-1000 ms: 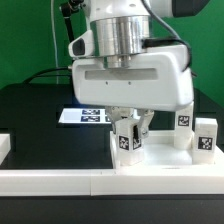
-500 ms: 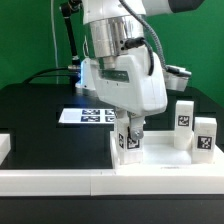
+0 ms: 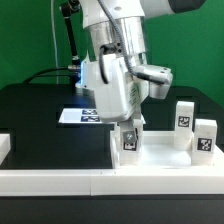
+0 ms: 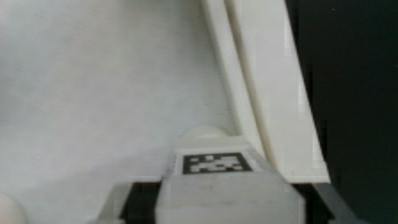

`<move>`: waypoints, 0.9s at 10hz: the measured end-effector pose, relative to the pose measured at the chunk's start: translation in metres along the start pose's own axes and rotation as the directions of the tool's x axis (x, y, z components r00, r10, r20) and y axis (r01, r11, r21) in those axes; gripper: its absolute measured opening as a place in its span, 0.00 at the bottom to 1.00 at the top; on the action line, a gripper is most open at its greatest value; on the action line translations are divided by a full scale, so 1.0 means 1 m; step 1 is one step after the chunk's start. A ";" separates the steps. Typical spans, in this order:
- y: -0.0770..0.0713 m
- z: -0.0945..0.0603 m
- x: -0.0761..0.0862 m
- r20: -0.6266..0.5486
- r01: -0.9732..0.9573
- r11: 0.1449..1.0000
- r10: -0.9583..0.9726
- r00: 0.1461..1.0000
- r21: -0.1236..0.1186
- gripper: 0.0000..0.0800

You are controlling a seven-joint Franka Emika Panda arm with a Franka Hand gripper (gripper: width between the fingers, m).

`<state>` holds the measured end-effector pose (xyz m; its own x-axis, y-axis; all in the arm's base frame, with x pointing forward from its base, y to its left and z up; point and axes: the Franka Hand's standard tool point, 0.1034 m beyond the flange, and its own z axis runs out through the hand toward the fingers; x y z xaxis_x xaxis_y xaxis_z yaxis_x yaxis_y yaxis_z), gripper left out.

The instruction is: Assemble square table

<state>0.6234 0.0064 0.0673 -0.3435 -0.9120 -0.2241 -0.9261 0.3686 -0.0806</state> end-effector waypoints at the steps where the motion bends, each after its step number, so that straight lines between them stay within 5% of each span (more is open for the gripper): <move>1: 0.000 0.000 0.000 -0.002 -0.031 1.000 0.031 1.000 0.001 0.36; 4: 0.001 0.000 0.002 -0.018 -0.077 0.997 0.077 0.997 0.005 0.36; 6: 0.001 0.000 0.002 -0.018 -0.075 0.997 0.075 0.997 0.005 0.46; 8: 0.003 -0.004 -0.006 -0.012 -0.062 0.998 0.062 0.998 0.008 0.77; 9: 0.003 -0.013 -0.011 -0.004 -0.046 0.999 0.046 0.999 0.016 0.80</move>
Offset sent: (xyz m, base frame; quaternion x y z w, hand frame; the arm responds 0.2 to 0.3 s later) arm -0.0035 -0.0024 -0.0031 0.0098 0.0234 0.1031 0.9943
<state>0.6223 0.0156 0.0824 -0.3862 -0.8948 -0.2238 -0.9068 0.4127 -0.0853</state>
